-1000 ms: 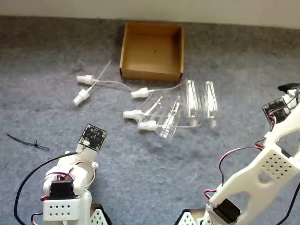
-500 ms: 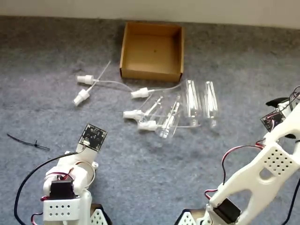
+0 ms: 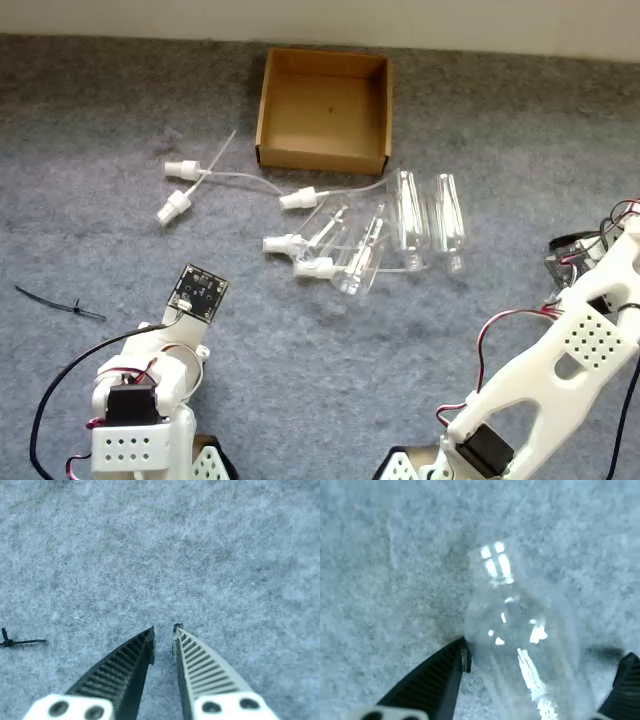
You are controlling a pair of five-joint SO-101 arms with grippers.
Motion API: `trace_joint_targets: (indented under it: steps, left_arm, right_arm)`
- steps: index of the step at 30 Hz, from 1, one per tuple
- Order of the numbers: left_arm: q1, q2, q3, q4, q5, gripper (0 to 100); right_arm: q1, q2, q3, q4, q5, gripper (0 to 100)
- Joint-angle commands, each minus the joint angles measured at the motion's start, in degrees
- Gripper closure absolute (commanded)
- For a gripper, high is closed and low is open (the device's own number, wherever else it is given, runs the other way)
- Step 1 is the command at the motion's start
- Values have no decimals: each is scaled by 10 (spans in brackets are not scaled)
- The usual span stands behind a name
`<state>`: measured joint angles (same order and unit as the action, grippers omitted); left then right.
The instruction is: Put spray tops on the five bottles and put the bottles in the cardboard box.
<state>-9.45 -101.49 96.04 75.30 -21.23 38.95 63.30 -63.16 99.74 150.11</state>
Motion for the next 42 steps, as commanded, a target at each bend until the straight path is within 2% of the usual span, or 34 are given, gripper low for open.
trace_joint_targets:
  steps: [1, 3, 7, 9, 12, 15, 18, 22, 27, 30, 33, 36, 40, 42]
  left_arm:
    - [-3, -6, 12, 3, -2, 922]
    - [-3, -6, 12, 3, -2, 922]
    - [-3, -6, 12, 3, -2, 922]
    - [-3, -6, 12, 3, -2, 922]
    - [-3, -6, 12, 3, -2, 922]
    - [-3, -6, 12, 3, -2, 922]
    - [-2, -6, 12, 3, -2, 921]
    - [-2, -6, 12, 4, -1, 920]
    - [-8, -6, 12, 4, -4, 919]
    - [-34, -7, 12, -2, -19, 919]
    - [-38, -6, 12, -29, -98, 921]
    - [-40, -2, 12, -31, -95, 922]
    - [-41, -1, 12, -31, -96, 922]
    - [-41, -1, 12, -31, -96, 922]
  right_arm:
    - [16, 0, -8, 7, -154, 585]
    - [21, 0, -8, 7, -207, 585]
    - [26, 0, -8, 7, -234, 587]
    - [26, -3, -8, 11, -277, 631]
    - [22, -4, -8, 11, -384, 804]
    - [8, -4, -8, 11, -524, 998]
    - [-11, -5, -9, 11, -671, 955]
    - [-51, -15, -31, 11, -869, 962]
    - [-111, -66, -30, 13, -1065, 995]
    - [-153, -103, 25, 15, -1169, 995]
    - [-211, -144, 141, 14, -1221, 995]
    - [-244, -172, 273, 11, -1253, 995]
    - [-213, -175, 327, -32, -1252, 987]
    - [-200, -174, 327, -34, -1235, 937]
